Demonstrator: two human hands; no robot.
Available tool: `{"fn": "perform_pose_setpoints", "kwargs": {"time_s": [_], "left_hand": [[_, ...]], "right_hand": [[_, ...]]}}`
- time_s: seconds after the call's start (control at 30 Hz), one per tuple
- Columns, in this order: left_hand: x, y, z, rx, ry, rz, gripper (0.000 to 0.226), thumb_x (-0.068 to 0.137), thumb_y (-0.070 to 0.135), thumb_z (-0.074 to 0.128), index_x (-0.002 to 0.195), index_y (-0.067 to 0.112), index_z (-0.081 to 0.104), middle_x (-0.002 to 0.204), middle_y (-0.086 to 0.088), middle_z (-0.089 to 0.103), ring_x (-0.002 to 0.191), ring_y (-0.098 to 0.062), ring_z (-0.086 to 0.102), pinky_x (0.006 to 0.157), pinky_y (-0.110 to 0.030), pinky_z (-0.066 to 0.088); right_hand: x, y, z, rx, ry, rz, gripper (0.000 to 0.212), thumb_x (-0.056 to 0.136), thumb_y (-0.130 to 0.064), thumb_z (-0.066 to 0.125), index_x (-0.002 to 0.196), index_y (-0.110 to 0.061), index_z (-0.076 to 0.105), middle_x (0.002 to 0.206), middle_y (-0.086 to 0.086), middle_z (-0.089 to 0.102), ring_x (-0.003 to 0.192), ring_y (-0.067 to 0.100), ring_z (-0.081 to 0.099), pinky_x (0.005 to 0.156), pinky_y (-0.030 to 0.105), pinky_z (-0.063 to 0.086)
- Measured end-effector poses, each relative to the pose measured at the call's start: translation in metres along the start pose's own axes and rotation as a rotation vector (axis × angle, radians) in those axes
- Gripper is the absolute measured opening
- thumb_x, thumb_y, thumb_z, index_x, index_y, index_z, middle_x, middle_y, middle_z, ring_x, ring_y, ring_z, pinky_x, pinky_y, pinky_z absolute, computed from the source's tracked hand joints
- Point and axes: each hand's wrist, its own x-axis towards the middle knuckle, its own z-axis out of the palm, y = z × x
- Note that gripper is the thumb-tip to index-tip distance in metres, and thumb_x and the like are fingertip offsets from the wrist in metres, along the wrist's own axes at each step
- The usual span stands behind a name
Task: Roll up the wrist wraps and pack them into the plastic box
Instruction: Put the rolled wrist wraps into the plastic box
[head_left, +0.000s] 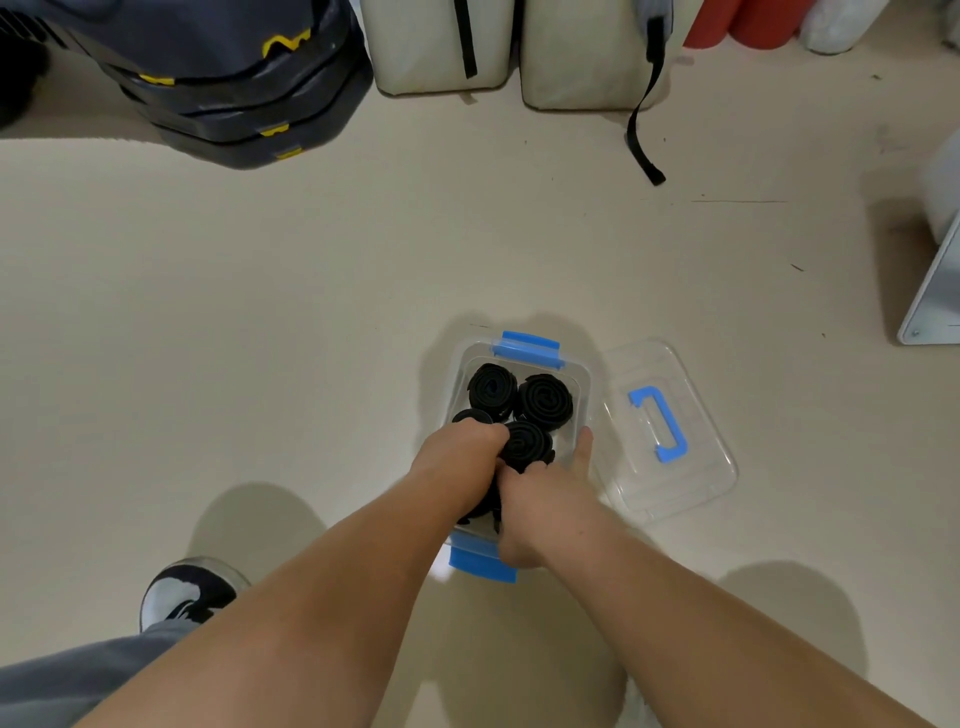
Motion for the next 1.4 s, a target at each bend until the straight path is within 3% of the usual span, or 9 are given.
{"fn": "perform_pose_setpoints", "kwargs": {"time_s": [0.17,0.4,0.57,0.63,0.7,0.87,1.1,1.3,1.4], "left_hand": [[-0.006,0.003,-0.008,0.031,-0.138,0.011,0.010,0.097,0.011,0.055,0.100,0.019,0.049,0.103,-0.009,0.060,0.091,-0.029,0.059,0.076,-0.039,0.049],[-0.021,-0.004,0.000,0.022,-0.225,0.058,0.019,0.096,0.016,0.062,0.114,0.014,0.063,0.120,-0.006,0.056,0.107,-0.029,0.062,0.090,-0.044,0.055],[-0.035,-0.006,0.005,-0.034,-0.176,0.042,0.026,0.094,0.012,0.061,0.119,0.017,0.064,0.121,-0.003,0.055,0.106,-0.029,0.063,0.089,-0.044,0.056],[-0.039,-0.008,0.001,-0.060,-0.074,0.026,0.021,0.096,0.012,0.057,0.114,0.016,0.066,0.116,-0.004,0.057,0.102,-0.030,0.064,0.082,-0.042,0.053],[-0.043,-0.008,-0.005,-0.079,0.085,-0.032,0.020,0.096,0.010,0.053,0.111,0.015,0.065,0.113,-0.003,0.057,0.098,-0.030,0.062,0.071,-0.036,0.044],[-0.054,-0.005,-0.012,-0.174,0.136,-0.194,0.018,0.100,0.016,0.049,0.114,0.016,0.058,0.114,-0.004,0.053,0.089,-0.029,0.058,0.074,-0.039,0.048],[-0.064,0.032,0.005,-0.055,-0.138,0.059,0.052,0.095,0.070,0.055,0.117,0.023,0.061,0.115,0.002,0.058,0.103,-0.025,0.064,0.088,-0.039,0.053],[-0.046,0.048,0.013,0.105,-0.250,0.220,0.052,0.094,0.067,0.063,0.124,0.026,0.057,0.119,0.002,0.054,0.107,-0.026,0.062,0.077,-0.036,0.041],[-0.038,0.051,0.012,0.107,-0.236,0.212,0.055,0.092,0.069,0.064,0.126,0.026,0.058,0.120,0.003,0.054,0.107,-0.024,0.060,0.075,-0.034,0.039]], "right_hand": [[0.007,-0.014,0.002,-0.166,-0.030,0.069,0.046,0.088,-0.031,0.056,0.133,-0.032,0.059,0.100,-0.002,0.064,0.115,0.029,0.061,0.109,0.081,-0.018],[0.027,-0.005,0.029,-0.144,0.035,0.127,0.021,0.099,-0.029,0.056,0.115,-0.034,0.070,0.088,-0.010,0.064,0.110,0.026,0.061,0.091,0.071,-0.041],[0.018,0.007,0.033,0.106,0.261,-0.021,0.021,0.089,-0.036,0.067,0.110,-0.037,0.071,0.097,-0.010,0.071,0.114,0.028,0.064,0.119,0.055,-0.028],[0.007,0.021,0.034,0.153,0.406,-0.104,0.025,0.076,-0.047,0.073,0.098,-0.035,0.074,0.085,-0.009,0.073,0.101,0.028,0.069,0.129,0.051,-0.002],[-0.006,0.038,0.033,0.214,0.529,-0.055,0.032,0.084,-0.054,0.061,0.096,-0.026,0.073,0.083,-0.002,0.070,0.089,0.028,0.068,0.122,0.055,0.029],[-0.024,0.051,0.035,0.502,0.761,0.054,0.020,0.094,-0.014,0.061,0.112,-0.011,0.067,0.107,0.009,0.062,0.097,0.034,0.061,0.086,0.046,0.054],[-0.026,0.071,0.058,1.151,0.369,0.811,0.048,0.103,-0.030,0.051,0.146,-0.010,0.046,0.146,0.012,0.041,0.134,0.035,0.045,0.106,0.048,0.045],[-0.005,0.109,0.076,1.609,0.133,1.277,0.061,0.098,-0.015,0.054,0.155,-0.008,0.031,0.155,0.017,0.038,0.138,0.037,0.045,0.115,0.046,0.040],[0.001,0.118,0.085,1.892,0.194,1.243,0.061,0.097,-0.008,0.059,0.155,-0.007,0.037,0.154,0.020,0.048,0.108,0.036,0.059,0.110,0.053,0.049]]}}
